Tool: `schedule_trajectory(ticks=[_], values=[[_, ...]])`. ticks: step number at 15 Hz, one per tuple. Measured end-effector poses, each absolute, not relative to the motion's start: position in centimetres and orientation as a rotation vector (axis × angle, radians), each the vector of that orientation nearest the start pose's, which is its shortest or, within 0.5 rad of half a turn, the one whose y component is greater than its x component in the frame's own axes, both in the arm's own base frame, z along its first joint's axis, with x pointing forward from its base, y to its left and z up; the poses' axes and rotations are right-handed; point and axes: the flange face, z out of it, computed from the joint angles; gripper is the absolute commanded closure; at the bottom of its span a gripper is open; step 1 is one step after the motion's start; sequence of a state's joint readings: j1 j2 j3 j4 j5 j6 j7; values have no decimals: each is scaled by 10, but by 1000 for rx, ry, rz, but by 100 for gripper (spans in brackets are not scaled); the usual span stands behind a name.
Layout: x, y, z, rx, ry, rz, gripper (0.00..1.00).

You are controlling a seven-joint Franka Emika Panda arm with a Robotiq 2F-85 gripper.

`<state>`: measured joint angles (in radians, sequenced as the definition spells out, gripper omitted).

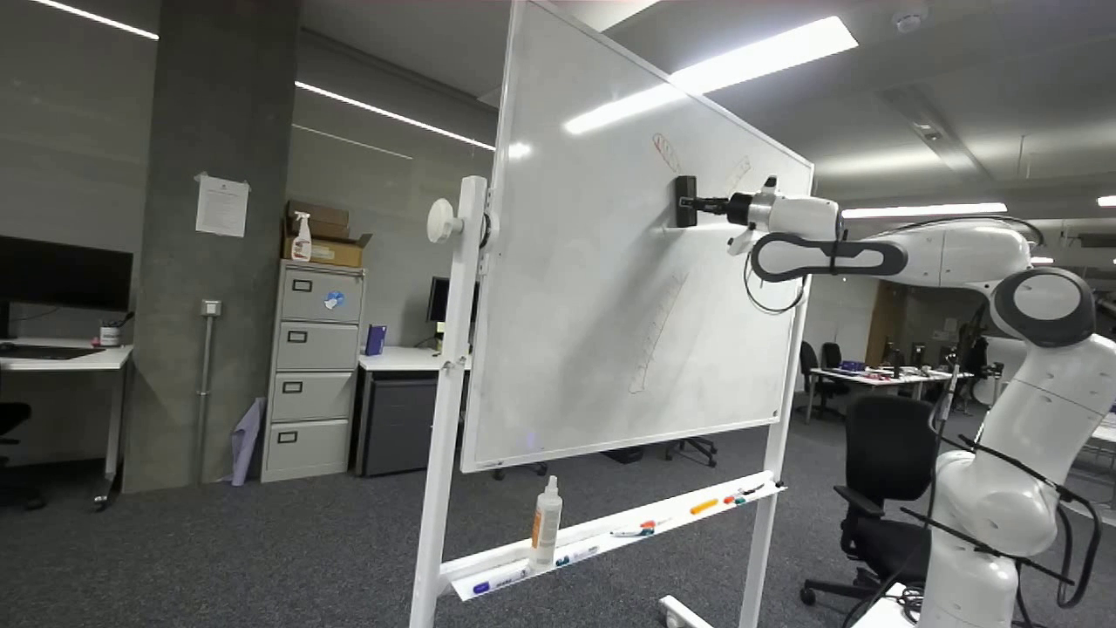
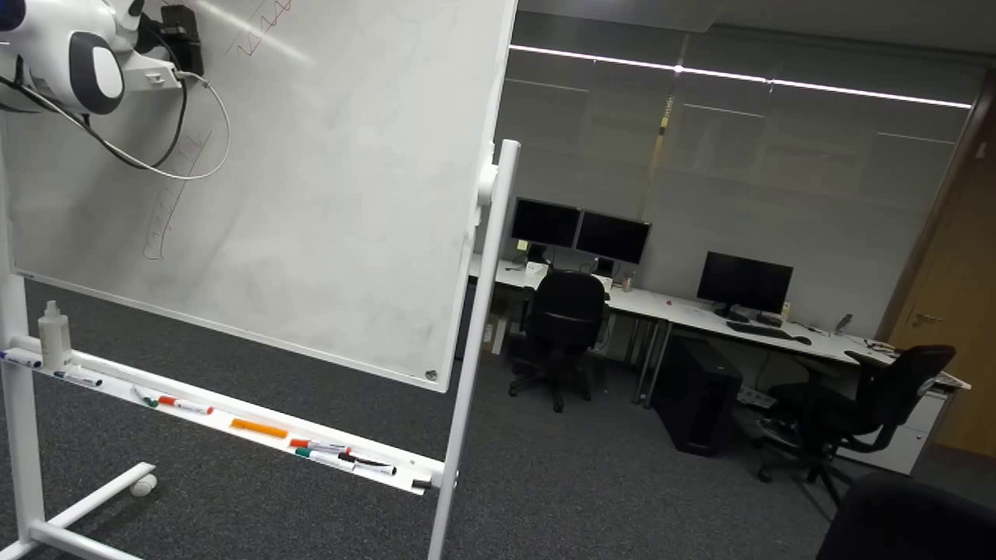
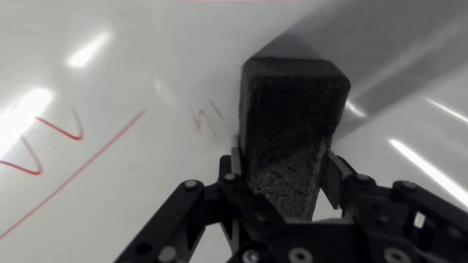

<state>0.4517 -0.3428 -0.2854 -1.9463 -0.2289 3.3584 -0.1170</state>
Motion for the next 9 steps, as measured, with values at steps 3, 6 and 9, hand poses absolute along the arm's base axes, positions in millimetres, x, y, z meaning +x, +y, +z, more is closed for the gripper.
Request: schedule_trajectory(ticks=[3,6,9], values=[[448,26,814,-2010,-396,-2468,70],[448,-3,803,-2038,-329,-2500,70],[447,-18,799,-2057,-293,-2519,70]])
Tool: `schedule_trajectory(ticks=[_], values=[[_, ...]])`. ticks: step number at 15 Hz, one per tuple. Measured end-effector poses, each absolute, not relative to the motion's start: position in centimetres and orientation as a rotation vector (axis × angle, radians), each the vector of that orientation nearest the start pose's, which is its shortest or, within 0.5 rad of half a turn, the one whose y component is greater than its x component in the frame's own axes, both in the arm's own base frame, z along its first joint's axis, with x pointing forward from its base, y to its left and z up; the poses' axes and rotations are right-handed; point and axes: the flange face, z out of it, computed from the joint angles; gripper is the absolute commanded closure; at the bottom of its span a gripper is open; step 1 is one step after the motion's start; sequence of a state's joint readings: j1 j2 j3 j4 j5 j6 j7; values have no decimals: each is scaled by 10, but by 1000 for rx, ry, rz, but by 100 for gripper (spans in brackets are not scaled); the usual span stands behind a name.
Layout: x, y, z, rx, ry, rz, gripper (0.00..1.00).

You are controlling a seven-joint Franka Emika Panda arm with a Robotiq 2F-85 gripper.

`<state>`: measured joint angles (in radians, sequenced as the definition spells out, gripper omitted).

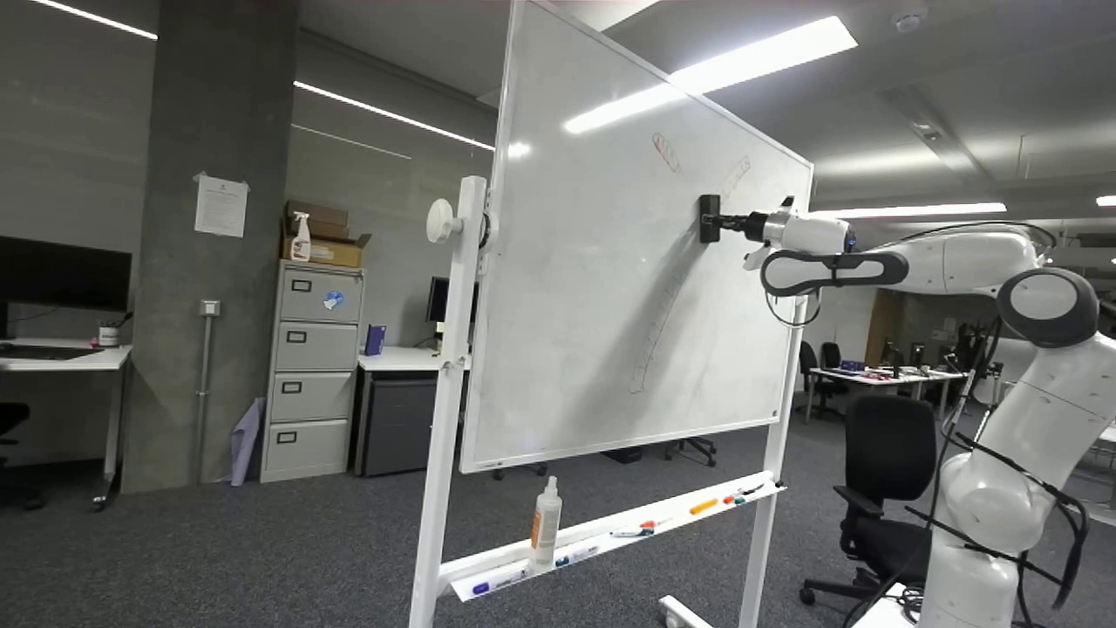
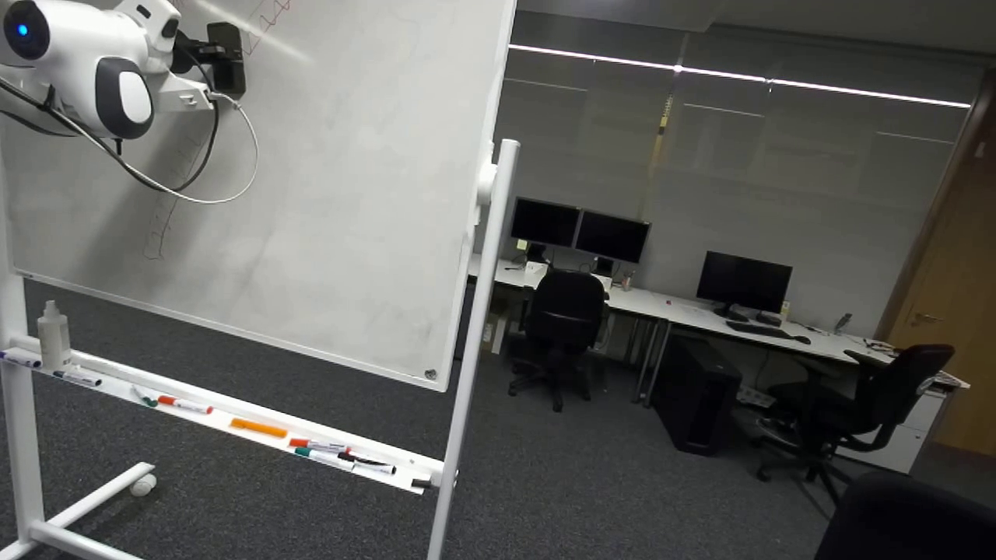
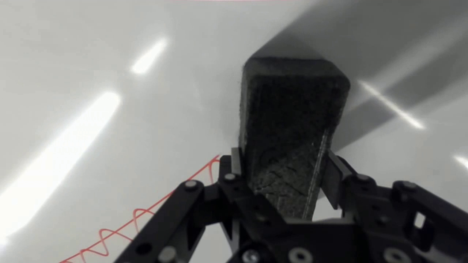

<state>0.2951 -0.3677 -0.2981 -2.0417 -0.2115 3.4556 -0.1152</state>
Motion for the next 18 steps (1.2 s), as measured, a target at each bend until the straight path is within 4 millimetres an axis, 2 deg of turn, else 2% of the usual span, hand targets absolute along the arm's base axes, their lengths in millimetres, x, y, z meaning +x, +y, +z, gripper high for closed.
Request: schedule_trajectory(ticks=[6,9,11,14,16,18], values=[[446,-13,803,-2071,-311,-2525,70],[444,1,823,-2082,-347,-2515,70],[441,23,844,-2086,-400,-2500,70],[438,69,874,-2072,-508,-2476,70],[439,101,885,-2055,-590,-2463,70],[443,129,888,-2042,-672,-2453,70]])
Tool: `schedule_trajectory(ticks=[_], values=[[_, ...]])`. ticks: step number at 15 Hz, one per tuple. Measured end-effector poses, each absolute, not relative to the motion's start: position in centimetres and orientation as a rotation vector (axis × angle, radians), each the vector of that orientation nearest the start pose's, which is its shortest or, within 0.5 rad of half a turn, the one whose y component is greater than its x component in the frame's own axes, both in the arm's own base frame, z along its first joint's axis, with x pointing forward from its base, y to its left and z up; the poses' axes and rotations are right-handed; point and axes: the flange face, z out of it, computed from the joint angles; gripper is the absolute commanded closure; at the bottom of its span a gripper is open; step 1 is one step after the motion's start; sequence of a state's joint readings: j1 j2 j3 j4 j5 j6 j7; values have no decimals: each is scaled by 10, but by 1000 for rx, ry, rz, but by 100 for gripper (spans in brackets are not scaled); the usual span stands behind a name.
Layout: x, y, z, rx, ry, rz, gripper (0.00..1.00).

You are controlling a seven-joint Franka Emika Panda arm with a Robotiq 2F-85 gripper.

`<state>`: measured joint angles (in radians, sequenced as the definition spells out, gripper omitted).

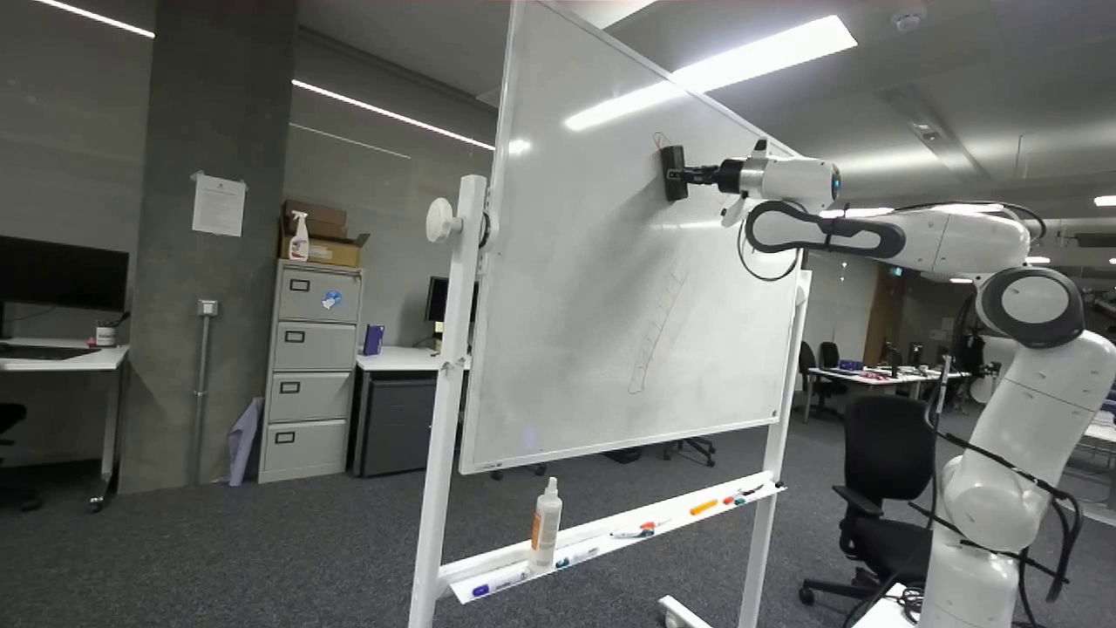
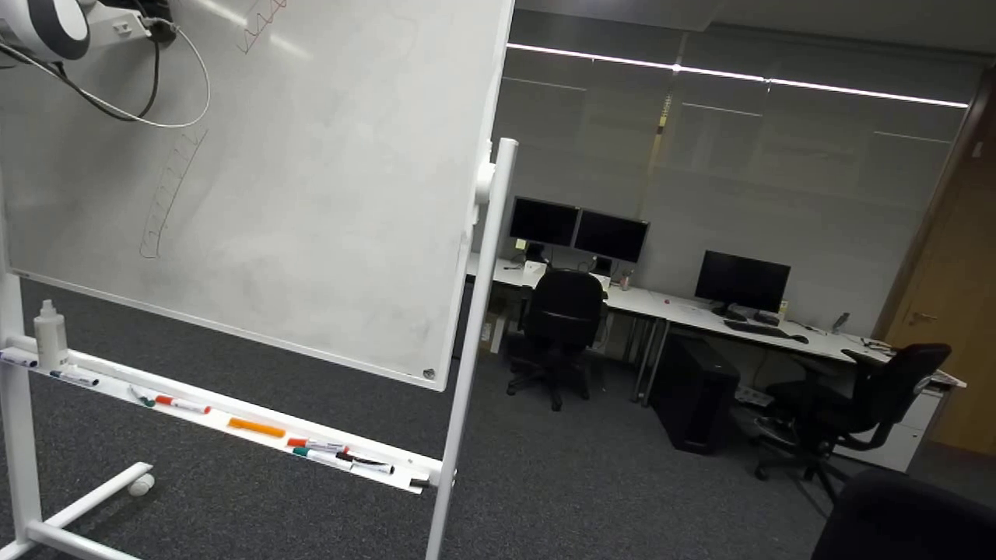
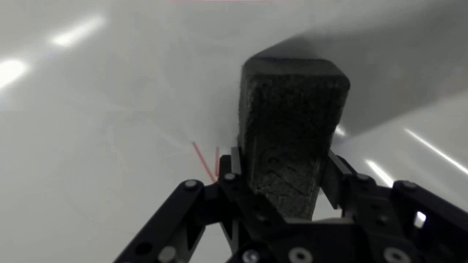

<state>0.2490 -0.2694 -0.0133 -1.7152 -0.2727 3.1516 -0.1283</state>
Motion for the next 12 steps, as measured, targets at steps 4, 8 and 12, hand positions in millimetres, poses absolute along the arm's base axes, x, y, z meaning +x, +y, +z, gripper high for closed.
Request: schedule_trajectory(ticks=[4,8,12], values=[[447,155,887,-2025,-798,-2476,70],[447,158,891,-2034,-913,-2553,70],[446,154,906,-2032,-1005,-2658,70]])
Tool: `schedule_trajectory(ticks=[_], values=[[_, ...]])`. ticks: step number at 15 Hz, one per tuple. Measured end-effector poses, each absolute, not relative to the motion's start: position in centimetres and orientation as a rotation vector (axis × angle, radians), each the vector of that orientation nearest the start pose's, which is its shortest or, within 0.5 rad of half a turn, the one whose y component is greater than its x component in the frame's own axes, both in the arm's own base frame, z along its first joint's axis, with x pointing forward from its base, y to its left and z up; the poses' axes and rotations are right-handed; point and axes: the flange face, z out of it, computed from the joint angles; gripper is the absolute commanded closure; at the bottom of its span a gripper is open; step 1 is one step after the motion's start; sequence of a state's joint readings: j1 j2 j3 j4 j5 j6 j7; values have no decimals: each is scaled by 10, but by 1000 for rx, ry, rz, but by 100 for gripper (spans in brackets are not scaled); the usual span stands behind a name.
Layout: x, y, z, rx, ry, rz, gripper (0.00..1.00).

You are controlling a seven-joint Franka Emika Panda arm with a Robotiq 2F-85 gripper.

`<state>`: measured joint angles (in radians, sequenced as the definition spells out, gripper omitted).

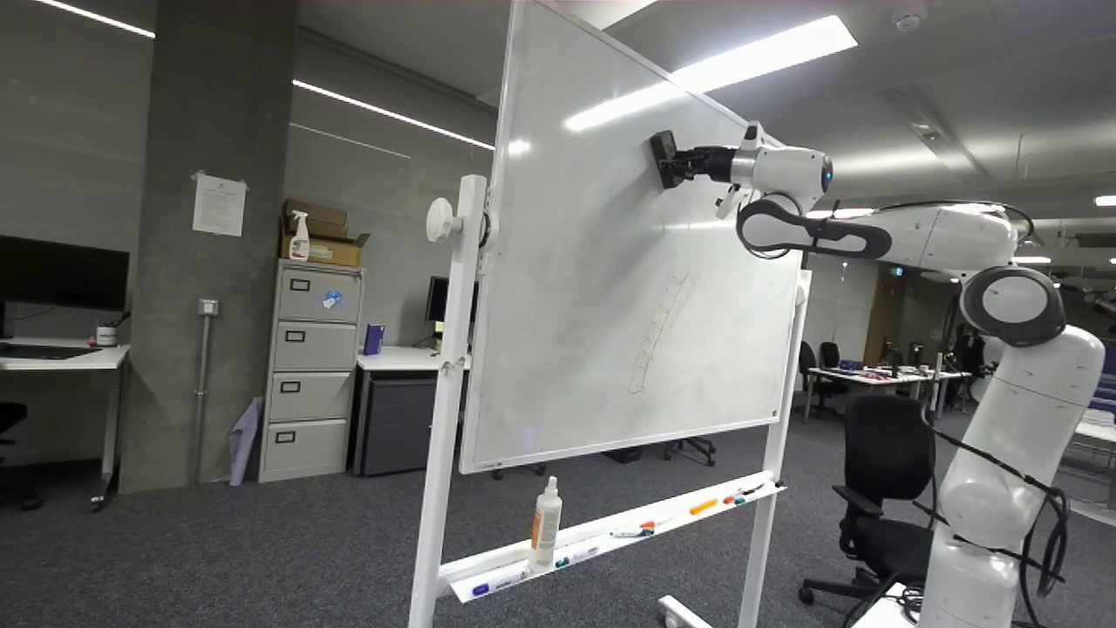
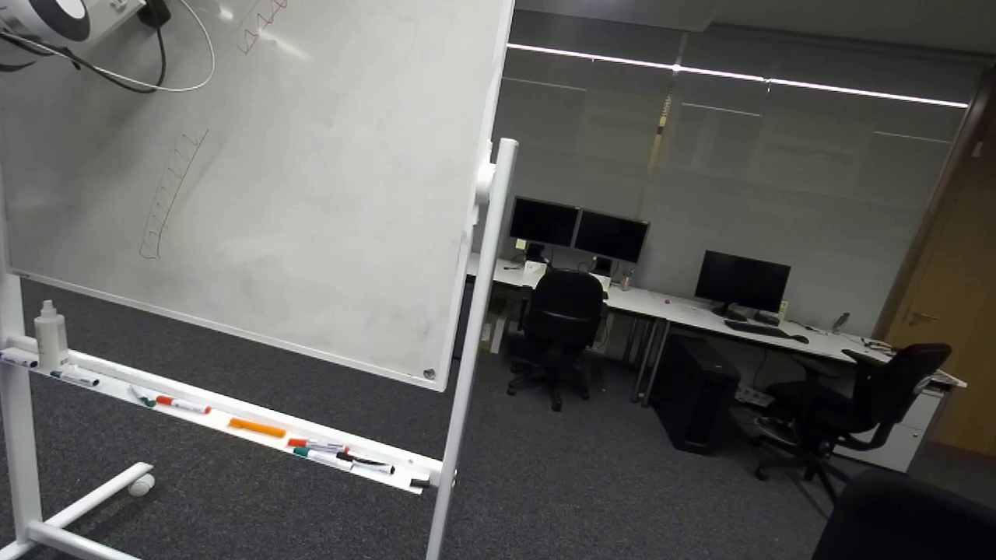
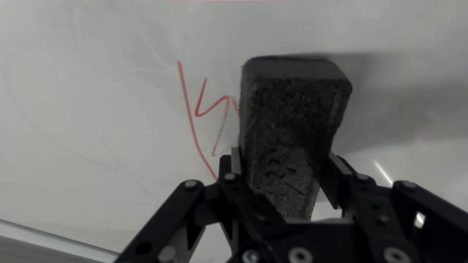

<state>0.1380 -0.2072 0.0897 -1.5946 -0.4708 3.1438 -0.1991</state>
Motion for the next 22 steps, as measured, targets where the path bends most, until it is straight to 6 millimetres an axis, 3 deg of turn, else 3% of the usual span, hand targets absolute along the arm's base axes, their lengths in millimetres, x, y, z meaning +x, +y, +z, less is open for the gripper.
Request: schedule_trajectory(ticks=[5,9,16,22], values=[[446,138,934,-2039,-1025,-2780,70],[449,132,941,-2052,-1068,-2813,70],[451,149,937,-2125,-1303,-2758,70],[453,175,925,-2103,-1452,-2688,70]])
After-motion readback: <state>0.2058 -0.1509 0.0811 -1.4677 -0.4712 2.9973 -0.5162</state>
